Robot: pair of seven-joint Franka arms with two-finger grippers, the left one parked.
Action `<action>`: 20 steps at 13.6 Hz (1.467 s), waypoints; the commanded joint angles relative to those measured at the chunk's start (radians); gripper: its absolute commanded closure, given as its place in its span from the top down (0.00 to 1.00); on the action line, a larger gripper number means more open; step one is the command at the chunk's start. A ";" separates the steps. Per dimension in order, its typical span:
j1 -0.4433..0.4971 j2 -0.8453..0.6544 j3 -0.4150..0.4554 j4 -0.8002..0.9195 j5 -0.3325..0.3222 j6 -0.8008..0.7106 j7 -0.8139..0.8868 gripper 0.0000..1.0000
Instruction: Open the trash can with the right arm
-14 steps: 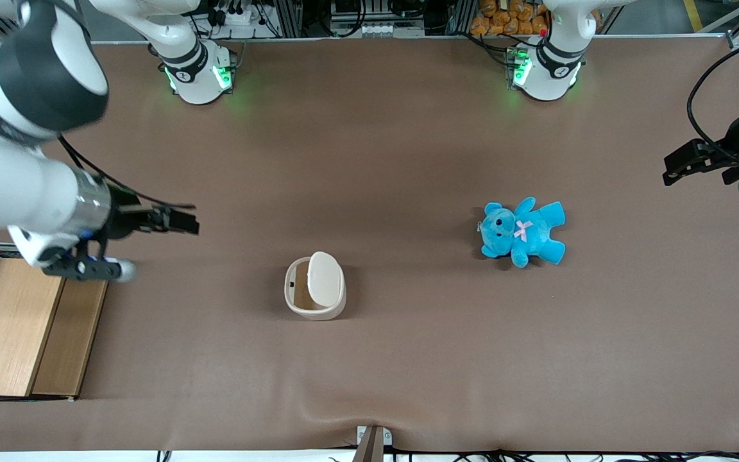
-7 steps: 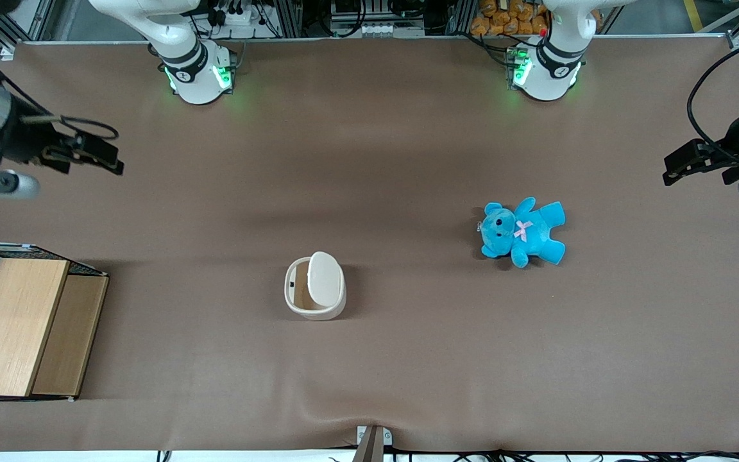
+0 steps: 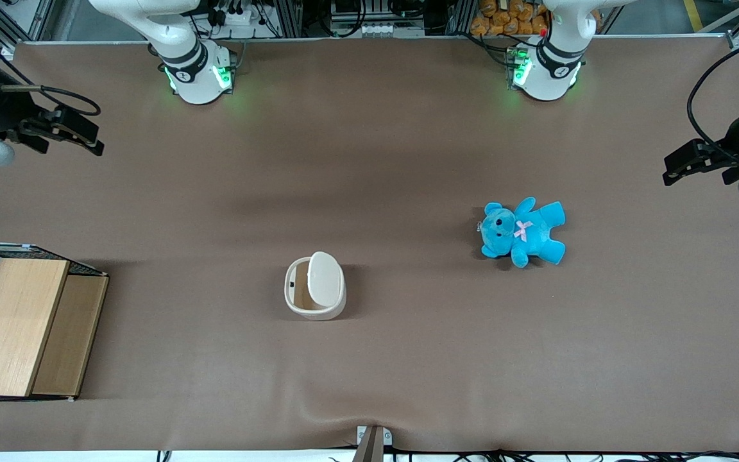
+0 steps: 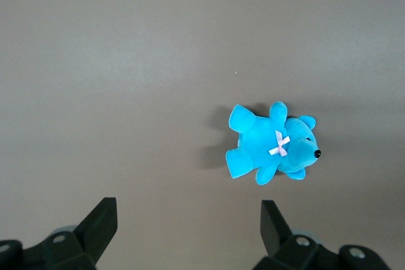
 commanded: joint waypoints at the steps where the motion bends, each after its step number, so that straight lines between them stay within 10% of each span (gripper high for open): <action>1: -0.009 -0.013 0.003 -0.020 -0.025 0.015 -0.028 1.00; 20: -0.044 0.033 0.003 0.017 0.001 0.038 -0.031 1.00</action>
